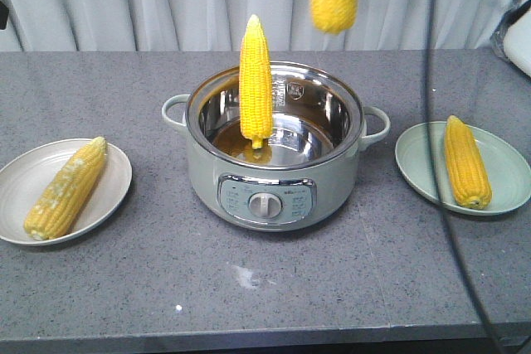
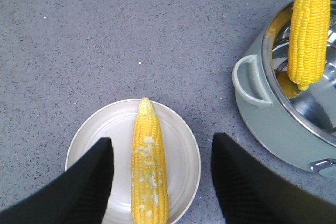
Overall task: Distribute corn equally
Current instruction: 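Grasp the cob with the right gripper and lift it out, then reach the left gripper to the last cob in the pot, grasp, lift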
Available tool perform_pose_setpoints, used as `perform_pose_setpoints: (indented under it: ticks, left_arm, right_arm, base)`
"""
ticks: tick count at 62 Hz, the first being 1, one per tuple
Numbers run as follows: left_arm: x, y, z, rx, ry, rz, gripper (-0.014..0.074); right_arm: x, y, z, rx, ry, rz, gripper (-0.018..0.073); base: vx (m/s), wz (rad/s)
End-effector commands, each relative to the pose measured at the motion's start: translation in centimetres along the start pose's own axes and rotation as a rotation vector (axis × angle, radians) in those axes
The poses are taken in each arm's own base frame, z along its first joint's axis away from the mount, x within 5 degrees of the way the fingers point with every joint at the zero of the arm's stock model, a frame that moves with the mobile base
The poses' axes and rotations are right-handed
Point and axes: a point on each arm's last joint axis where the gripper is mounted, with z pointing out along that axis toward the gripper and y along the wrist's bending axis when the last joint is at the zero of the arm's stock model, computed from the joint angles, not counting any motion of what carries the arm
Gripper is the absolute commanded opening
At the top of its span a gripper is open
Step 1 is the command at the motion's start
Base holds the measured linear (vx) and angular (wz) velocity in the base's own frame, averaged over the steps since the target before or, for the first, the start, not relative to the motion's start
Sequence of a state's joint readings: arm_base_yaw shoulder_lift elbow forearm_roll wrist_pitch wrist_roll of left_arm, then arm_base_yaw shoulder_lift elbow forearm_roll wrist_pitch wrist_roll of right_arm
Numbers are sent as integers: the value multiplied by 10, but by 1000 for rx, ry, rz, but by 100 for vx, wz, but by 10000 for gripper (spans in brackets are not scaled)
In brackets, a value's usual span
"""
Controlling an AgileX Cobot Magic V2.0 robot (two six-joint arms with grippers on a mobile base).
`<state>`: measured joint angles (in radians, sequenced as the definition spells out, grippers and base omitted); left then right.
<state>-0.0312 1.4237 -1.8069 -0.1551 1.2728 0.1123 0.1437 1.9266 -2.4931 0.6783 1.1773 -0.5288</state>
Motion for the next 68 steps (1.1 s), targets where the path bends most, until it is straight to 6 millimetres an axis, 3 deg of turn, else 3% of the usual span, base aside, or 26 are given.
perform_pose_setpoints:
  ticks: [1,7,18,30,40,49,58,68]
  left_arm:
    - [-6,-5,-19,18,-109,0,407]
    - [-8,-9,-19,59,-128,-14,407]
    - [-19,-19,-10,202,-194,-69,407]
    - [-37,-34,14,449,-276,-98,407]
    - [-56,-50,38,613,-385,-108,395]
    - [-76,-65,55,667,-452,-81,386]
    - [-100,-80,77,712,-476,-82,388]
    - [-114,-91,118,732,-454,-80,444]
  right_arm:
    - [-35,38,-76,109,-101,-61,-4]
    - [-38,62,-126,219,-54,-64,-4]
    - [-40,107,-220,451,-151,-55,-4]
    - [-3,150,-292,620,-158,-44,-4]
    - [40,170,-324,752,-170,-78,-4]
    - [63,187,-346,810,-270,-83,-4]
    - [72,191,-349,808,-226,-73,-4]
    - [73,189,-346,803,-191,-74,-4]
  base:
    - [0,0]
    - [0,0]
    - [0,0]
    - [0,0]
    - [0,0]
    - [0,0]
    - [0,0]
    - [0,0]
